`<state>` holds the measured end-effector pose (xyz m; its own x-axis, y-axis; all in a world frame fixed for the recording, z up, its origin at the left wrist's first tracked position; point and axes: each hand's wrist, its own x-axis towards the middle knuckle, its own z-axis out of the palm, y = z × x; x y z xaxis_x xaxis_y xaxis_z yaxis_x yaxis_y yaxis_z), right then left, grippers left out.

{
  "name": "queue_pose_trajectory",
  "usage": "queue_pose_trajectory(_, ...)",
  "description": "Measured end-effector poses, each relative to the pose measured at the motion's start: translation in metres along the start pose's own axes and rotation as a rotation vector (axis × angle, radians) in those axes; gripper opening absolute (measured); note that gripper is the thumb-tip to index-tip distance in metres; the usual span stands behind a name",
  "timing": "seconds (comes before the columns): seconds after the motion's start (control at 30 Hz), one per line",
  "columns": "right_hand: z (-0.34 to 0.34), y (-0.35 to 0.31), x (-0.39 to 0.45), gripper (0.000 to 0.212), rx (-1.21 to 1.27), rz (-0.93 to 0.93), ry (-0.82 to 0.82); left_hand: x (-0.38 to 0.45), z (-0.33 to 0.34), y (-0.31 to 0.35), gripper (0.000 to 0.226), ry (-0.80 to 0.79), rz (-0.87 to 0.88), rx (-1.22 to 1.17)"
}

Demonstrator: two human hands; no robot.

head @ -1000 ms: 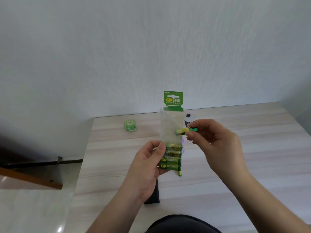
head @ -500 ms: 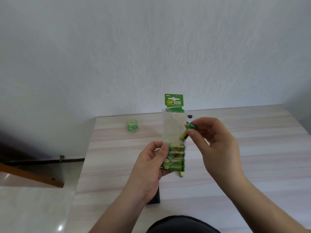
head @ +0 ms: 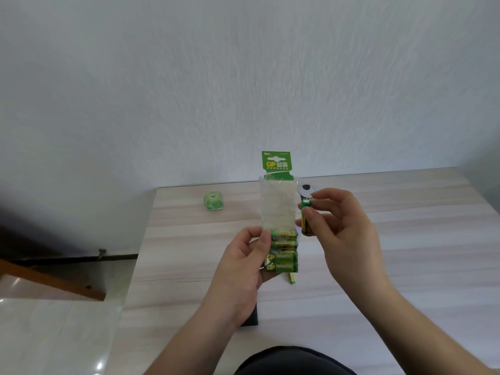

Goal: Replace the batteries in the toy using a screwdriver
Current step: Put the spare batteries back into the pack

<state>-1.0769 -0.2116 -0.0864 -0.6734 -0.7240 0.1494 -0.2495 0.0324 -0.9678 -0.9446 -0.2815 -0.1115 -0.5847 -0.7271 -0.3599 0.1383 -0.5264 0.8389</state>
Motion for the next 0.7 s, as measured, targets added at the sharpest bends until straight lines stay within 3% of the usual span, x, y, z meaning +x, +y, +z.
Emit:
queue_pose_trajectory(0.2,-0.008,0.002,-0.002,0.038,-0.264,-0.184,-0.129,0.000,-0.002,0.001,0.041,0.000,-0.014,-0.030)
queue_pose_trajectory(0.3,-0.011,0.005,-0.001,0.031,-0.369,-0.314,-0.134,0.000,-0.002,0.001,0.040,0.029,-0.038,-0.069)
queue_pose_trajectory(0.43,-0.017,0.005,-0.001,0.024,-0.363,-0.270,-0.148,-0.001,-0.003,0.000,0.037,0.043,-0.044,-0.065)
queue_pose_trajectory(0.6,-0.015,0.007,0.001,0.009,-0.451,-0.421,-0.139,-0.004,-0.001,-0.002,0.031,0.032,-0.035,-0.045)
queue_pose_trajectory(0.7,-0.015,0.007,0.000,0.010,-0.428,-0.433,-0.194,-0.006,0.000,-0.002,0.032,0.031,-0.037,-0.028)
